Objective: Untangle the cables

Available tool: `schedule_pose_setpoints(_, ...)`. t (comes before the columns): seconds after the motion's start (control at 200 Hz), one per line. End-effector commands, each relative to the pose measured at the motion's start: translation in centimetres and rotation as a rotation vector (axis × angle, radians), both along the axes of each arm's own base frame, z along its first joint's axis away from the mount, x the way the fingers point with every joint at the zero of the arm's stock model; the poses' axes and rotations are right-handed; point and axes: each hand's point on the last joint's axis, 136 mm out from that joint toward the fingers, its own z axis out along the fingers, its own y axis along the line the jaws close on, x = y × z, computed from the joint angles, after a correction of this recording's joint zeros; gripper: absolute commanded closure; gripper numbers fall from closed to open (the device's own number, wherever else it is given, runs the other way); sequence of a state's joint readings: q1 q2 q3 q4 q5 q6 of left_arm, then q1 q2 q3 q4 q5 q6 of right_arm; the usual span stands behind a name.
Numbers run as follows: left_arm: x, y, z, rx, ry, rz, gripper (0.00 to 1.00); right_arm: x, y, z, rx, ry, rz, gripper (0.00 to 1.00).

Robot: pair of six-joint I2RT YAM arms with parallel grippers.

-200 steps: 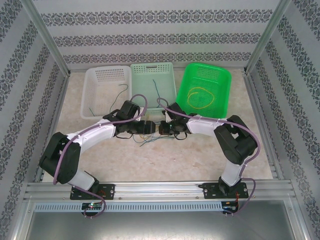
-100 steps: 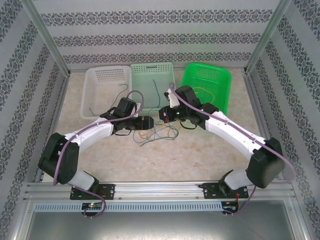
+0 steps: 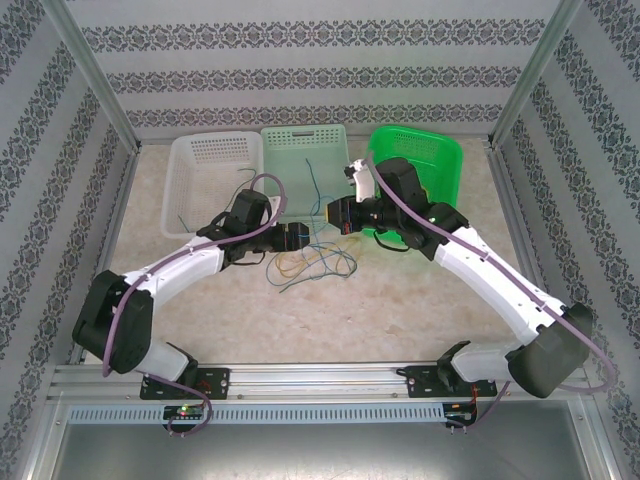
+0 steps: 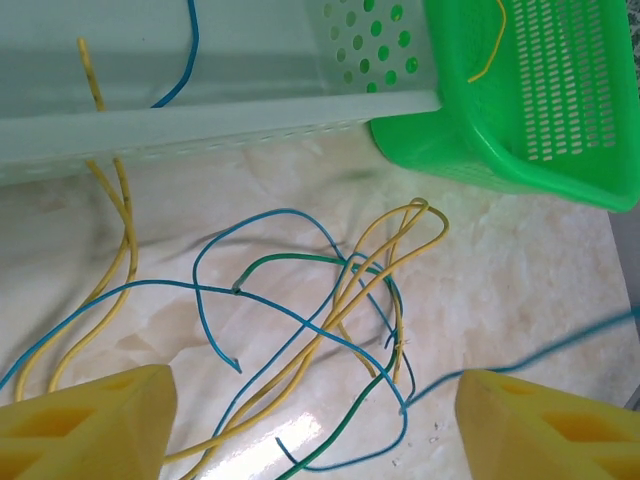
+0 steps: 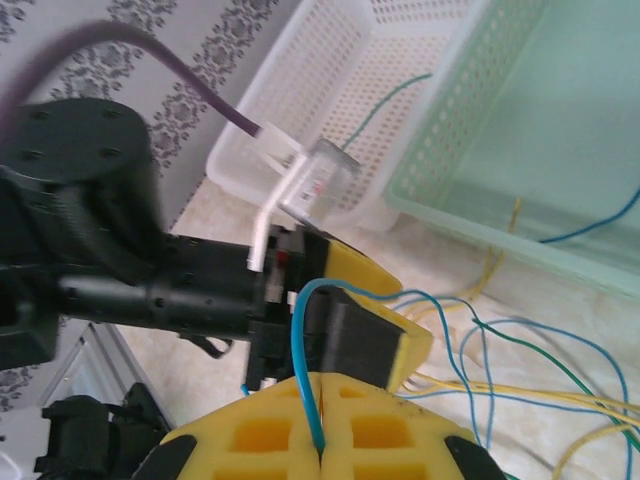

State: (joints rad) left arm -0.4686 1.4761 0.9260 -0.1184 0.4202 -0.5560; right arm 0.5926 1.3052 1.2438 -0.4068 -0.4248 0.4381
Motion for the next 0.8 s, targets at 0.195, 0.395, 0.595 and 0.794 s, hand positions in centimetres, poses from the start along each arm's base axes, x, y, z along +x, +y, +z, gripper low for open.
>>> schedule_pose_setpoints(0.195, 1.5, -0.9, 2.2, -0.068, -0.061, 0.003, 0.26, -0.6, -0.1, 7.1, 0.115, -0.154, 0.02, 1.0)
schedule_pose_setpoints(0.395, 0.9, -1.3, 0.9, -0.074, -0.018, -0.02, 0.24, -0.9, -0.1, 11.6, 0.162, -0.253, 0.038, 1.0)
schedule_pose_setpoints(0.595, 0.7, -1.9, 0.3, -0.083, 0.001, -0.037, 0.24, -1.5, 0.1, 17.8, 0.222, -0.379, 0.073, 1.0)
schedule_pose_setpoints(0.794, 0.6, -3.2, 1.5, -0.107, -0.041, -0.081, 0.24, -2.4, 0.5, 22.9, 0.288, -0.476, 0.116, 1.0)
